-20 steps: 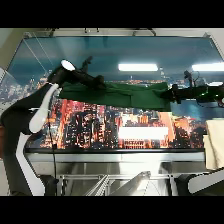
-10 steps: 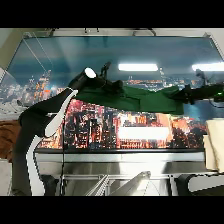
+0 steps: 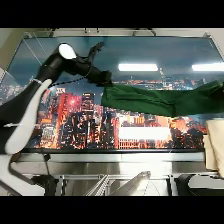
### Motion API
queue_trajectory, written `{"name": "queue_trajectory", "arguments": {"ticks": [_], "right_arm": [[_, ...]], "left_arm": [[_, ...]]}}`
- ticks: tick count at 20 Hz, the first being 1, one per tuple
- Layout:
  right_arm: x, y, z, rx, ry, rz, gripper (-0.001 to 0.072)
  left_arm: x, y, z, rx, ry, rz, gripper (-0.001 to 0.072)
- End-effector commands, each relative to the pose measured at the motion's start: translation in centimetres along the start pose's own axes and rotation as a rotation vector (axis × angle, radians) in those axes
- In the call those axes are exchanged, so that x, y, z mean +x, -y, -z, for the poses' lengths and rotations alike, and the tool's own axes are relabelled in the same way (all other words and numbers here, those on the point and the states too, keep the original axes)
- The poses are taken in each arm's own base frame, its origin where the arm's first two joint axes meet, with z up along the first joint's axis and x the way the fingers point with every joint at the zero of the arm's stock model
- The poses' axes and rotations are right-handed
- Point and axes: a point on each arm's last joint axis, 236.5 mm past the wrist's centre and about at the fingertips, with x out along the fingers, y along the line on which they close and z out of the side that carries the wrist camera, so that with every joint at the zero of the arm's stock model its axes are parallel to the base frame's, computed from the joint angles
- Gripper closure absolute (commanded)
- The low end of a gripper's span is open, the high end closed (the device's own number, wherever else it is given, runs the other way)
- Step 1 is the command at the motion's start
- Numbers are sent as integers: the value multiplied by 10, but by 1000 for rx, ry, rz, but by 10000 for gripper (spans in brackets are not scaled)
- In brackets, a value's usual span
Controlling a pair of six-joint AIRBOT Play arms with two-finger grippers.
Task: Fold the shirts.
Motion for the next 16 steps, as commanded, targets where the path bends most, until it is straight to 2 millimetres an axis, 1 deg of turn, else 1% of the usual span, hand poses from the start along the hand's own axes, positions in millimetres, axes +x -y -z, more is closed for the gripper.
{"name": "queue_trajectory", "arguments": {"ticks": [1,3,4,5,6,8,9,10,12,13,14,16], "right_arm": [[0,-65,-10,-51,16,-146,690],[28,-124,-5,-109,-39,-225,689],[48,-153,-2,-140,-62,-235,689],[68,-176,0,-168,-71,-234,689],[93,-207,3,-186,-75,-236,689],[145,-257,14,-210,-79,-251,689],[171,-276,25,-206,-98,-255,689],[200,-291,39,-197,-125,-254,689],[255,-306,67,-165,-175,-237,688],[277,-312,77,-153,-180,-236,688],[297,-321,86,-142,-175,-246,688],[318,-341,94,-150,-141,-287,687]], "left_arm": [[-35,-21,40,-53,-9,-69,705],[-52,-29,50,-87,23,-86,705],[-59,-33,54,-98,40,-94,704],[-65,-37,57,-112,59,-103,697],[-71,-42,62,-127,74,-112,688],[-77,-51,71,-142,93,-127,687],[-78,-56,76,-144,95,-133,687],[-77,-61,82,-147,91,-137,687],[-73,-72,94,-178,80,-141,687],[-70,-78,99,-195,77,-145,687],[-66,-82,102,-210,78,-144,686],[-57,-86,107,-240,95,-134,686]]}}
